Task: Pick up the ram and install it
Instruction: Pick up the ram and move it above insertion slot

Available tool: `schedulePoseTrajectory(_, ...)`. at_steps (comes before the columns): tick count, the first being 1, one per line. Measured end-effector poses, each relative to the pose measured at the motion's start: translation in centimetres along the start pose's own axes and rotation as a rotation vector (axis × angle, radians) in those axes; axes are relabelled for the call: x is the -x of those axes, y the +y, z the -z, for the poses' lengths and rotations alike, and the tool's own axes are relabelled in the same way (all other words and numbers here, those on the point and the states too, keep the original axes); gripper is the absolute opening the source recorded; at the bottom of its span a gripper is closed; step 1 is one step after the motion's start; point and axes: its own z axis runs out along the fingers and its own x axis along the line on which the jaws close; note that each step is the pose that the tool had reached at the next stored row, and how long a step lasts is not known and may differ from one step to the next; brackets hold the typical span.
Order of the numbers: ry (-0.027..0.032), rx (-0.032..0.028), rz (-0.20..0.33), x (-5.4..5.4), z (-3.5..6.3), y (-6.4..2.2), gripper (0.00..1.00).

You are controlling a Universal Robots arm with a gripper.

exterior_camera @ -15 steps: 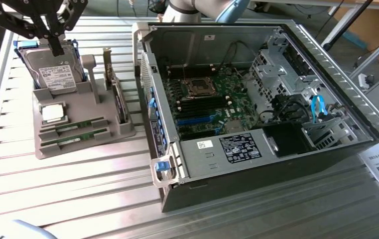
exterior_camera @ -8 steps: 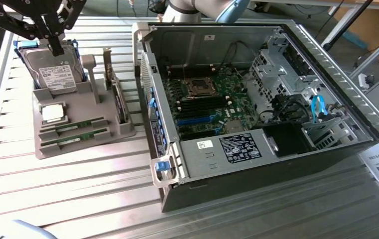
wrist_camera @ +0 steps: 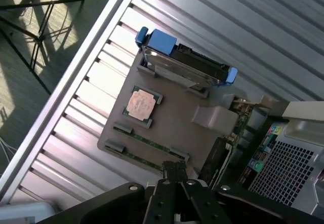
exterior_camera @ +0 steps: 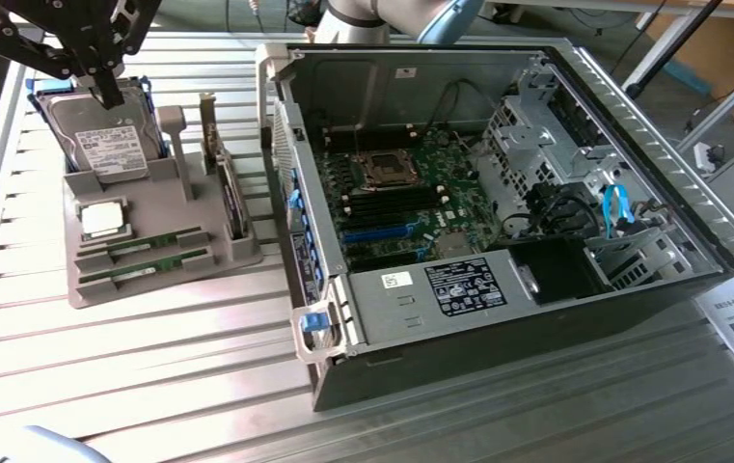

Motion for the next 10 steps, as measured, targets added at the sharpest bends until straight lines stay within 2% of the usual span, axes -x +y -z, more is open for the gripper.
schedulePoseTrajectory(10, 0.0080, 0.0044, 0.180, 0.00, 0.00, 0.00, 0.11)
